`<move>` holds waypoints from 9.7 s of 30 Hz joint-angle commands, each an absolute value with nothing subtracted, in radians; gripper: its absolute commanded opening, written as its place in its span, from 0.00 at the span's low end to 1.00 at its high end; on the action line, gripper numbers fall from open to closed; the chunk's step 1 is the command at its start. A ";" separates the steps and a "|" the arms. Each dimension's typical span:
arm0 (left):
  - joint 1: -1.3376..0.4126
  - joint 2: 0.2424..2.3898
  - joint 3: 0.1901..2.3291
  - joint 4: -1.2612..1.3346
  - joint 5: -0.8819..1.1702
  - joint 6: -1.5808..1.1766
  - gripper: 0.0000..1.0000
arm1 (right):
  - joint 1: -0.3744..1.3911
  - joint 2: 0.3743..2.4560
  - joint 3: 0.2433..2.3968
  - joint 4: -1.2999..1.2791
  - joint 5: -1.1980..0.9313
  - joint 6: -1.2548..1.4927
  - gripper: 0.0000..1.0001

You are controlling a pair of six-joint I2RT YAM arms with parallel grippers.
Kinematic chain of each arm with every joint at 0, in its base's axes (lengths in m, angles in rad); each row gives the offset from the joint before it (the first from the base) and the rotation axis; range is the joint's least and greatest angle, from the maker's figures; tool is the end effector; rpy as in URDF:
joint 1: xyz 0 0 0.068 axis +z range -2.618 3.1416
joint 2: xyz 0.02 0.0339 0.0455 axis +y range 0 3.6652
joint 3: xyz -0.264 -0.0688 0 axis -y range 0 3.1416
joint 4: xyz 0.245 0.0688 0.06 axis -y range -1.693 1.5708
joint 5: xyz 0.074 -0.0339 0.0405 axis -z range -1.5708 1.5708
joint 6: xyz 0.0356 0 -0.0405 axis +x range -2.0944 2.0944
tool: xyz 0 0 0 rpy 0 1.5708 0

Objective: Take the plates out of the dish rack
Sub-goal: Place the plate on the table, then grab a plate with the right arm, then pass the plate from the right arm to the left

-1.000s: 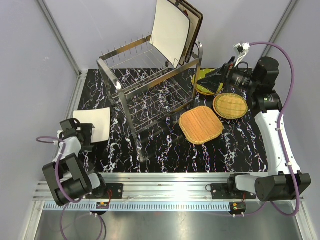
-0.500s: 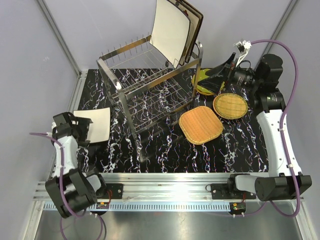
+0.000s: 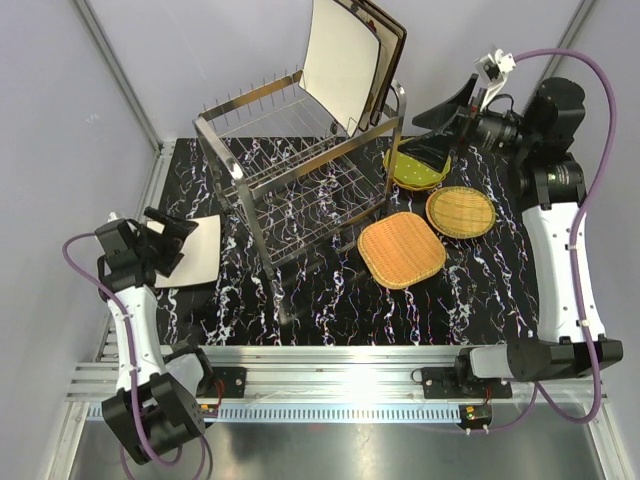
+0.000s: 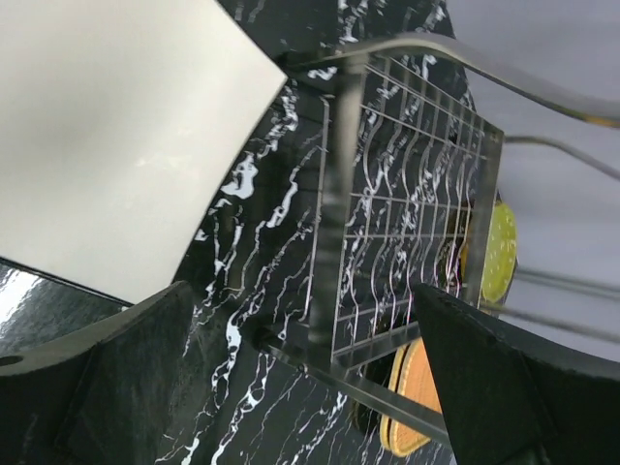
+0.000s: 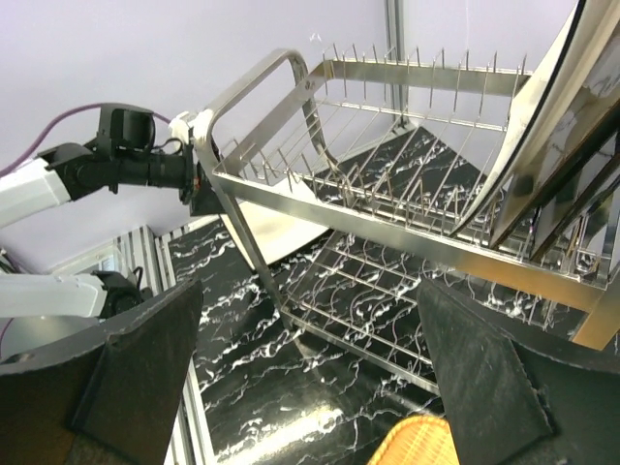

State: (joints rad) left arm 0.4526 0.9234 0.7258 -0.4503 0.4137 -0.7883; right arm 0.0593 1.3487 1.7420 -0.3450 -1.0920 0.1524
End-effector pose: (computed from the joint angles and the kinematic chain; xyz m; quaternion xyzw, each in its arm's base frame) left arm 0.1841 0.0736 0.2705 -0.4351 0.7662 -0.2541 0.3989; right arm 0.2531 0.0467 0.5247 -0.3481 0.6064 0.4216 0.5774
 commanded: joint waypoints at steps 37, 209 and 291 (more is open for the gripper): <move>0.348 0.882 1.055 -0.416 0.514 -0.769 0.99 | 0.328 1.752 2.275 -0.466 -0.356 0.451 0.64; 0.341 0.752 1.111 -0.351 0.526 -0.796 0.99 | 0.333 1.847 2.167 0.267 -0.176 0.041 0.00; -0.324 1.233 1.486 0.037 0.077 -1.244 0.99 | 0.328 1.870 2.476 0.179 -0.161 0.888 0.00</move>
State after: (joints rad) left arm -0.2955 1.1957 1.4467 -0.0708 0.1581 -1.2076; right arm 0.3325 1.9633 2.4550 0.0021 -0.2028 0.7300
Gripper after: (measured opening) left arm 0.987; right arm 0.106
